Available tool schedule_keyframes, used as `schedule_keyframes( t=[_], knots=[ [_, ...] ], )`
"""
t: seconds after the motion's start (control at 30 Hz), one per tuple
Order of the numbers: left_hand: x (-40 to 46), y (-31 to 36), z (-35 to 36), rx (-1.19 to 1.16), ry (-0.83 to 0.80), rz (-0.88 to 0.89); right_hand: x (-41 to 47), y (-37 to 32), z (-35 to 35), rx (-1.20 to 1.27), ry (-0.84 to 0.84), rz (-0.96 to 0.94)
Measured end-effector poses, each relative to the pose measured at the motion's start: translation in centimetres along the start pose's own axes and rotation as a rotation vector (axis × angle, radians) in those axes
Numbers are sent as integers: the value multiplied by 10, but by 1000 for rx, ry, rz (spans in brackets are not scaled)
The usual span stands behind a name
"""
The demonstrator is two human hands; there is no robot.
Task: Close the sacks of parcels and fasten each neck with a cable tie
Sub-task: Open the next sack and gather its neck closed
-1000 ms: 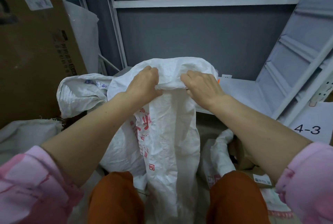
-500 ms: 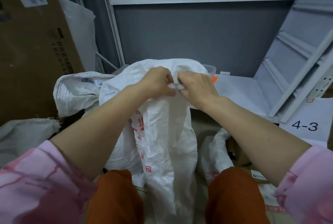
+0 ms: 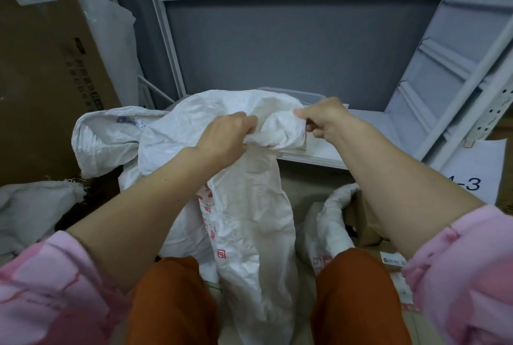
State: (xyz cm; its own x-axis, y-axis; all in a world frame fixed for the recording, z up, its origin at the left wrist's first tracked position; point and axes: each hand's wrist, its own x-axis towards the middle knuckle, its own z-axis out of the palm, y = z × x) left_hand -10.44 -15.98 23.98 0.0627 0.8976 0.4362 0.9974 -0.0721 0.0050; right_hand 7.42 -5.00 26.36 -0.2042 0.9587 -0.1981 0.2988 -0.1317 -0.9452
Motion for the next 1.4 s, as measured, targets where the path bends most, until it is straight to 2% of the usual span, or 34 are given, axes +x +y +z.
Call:
schedule_keyframes(
  t=[0.07,0.13,0.33,0.47,0.57,0.67,0.77,0.87,1.07,1.17,1.27,1.33,1.4],
  knots=[
    [-11,-12,4,-27,102,-32,5,8,-13,406,-78,160],
    [-24,-18,9,-14,154,-41,5,16,-16,611,-97,245],
    [-15,-4,-2,-156,-201,-312,7,21,-2,721,-113,224],
    [10,18,-21,-240,-60,-317,2,21,0,759,-211,157],
    [19,32,-26,-329,-110,-288,-3,23,6,796,-294,102],
    [15,47,-18,-159,-98,-193,-7,23,5,675,-224,111],
    [5,61,-7,101,-68,-143,-11,16,9,251,-39,101],
    [-2,74,6,175,-60,-156,-17,8,17,134,-28,15],
    [-6,88,19,0,-33,-259,-26,4,23,161,-26,-188],
    [-4,95,16,-104,-25,-311,-19,8,27,-84,34,-209],
    [-3,111,17,-334,-146,-280,-13,15,24,-265,94,-242],
    [-2,110,19,-494,-225,-293,-9,21,17,-235,50,-245],
    [3,96,14,-475,-111,-375,-4,30,7,-114,-50,-195]
  ],
)
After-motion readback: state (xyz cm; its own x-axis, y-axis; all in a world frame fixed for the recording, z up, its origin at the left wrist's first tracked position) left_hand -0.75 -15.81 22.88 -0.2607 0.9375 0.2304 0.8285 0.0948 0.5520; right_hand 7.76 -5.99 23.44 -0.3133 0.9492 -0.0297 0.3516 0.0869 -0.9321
